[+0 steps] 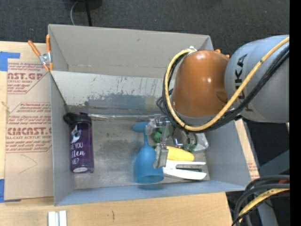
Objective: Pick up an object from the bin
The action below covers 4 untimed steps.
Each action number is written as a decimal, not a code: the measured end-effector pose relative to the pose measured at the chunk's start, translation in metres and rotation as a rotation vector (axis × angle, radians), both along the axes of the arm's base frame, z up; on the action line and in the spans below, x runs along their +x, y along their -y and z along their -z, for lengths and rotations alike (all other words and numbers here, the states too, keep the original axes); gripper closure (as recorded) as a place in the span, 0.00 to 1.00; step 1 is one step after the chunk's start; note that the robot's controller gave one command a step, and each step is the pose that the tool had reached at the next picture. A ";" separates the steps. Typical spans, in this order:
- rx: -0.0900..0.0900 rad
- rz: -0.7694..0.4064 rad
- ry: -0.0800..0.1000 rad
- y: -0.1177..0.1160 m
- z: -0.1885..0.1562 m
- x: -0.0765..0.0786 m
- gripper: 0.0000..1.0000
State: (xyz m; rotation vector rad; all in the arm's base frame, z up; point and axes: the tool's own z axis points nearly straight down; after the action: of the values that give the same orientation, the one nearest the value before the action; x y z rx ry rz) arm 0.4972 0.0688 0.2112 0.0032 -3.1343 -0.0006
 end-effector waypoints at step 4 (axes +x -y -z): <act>0.001 0.066 0.008 0.038 0.083 0.014 0.00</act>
Offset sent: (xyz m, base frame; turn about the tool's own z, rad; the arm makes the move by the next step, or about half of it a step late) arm -0.0075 -0.0301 -0.0561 0.1350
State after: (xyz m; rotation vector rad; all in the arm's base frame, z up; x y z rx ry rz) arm 0.5115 0.0306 0.1282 -0.1004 -3.1409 -0.0026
